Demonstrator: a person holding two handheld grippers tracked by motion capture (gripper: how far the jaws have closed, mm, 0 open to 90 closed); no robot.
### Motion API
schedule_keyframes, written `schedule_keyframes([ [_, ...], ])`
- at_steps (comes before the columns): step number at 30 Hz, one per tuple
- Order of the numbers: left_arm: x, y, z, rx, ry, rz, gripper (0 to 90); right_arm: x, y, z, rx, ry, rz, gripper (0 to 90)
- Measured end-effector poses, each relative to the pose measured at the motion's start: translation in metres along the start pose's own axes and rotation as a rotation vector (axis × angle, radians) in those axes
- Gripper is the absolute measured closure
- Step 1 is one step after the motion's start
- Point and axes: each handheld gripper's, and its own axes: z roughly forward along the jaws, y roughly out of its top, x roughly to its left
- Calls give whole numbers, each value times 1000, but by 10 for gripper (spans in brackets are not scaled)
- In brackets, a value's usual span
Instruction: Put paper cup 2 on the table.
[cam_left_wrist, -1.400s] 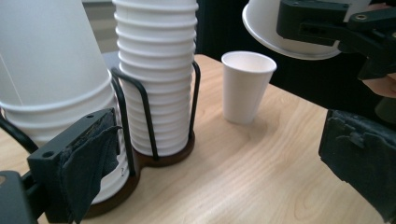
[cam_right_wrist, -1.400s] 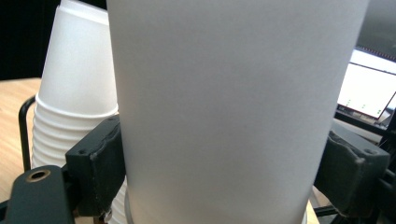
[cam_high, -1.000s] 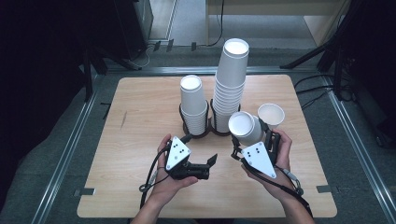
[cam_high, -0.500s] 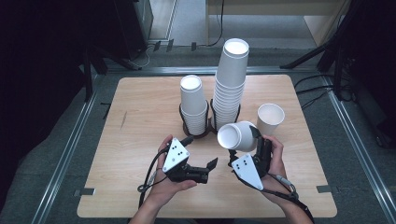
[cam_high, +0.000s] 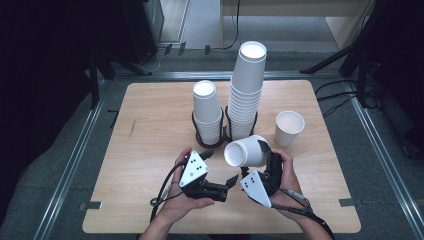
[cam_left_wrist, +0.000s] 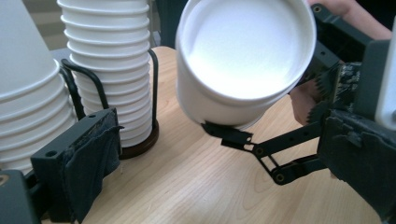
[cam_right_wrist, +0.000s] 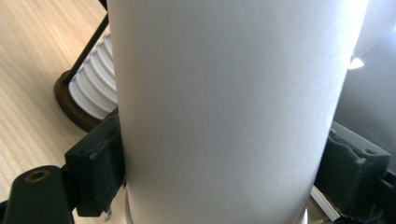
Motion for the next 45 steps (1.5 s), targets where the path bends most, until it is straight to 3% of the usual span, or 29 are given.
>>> schedule_keyframes([
  [21,-3,1,0,10,-26,7,20,14,3,-4,-56,71,-85,135],
  [29,-4,1,0,14,-51,11,44,15,3,-6,-86,97,-98,134],
  [45,-4,1,0,31,-59,-6,67,18,5,-9,-112,135,-116,132],
])
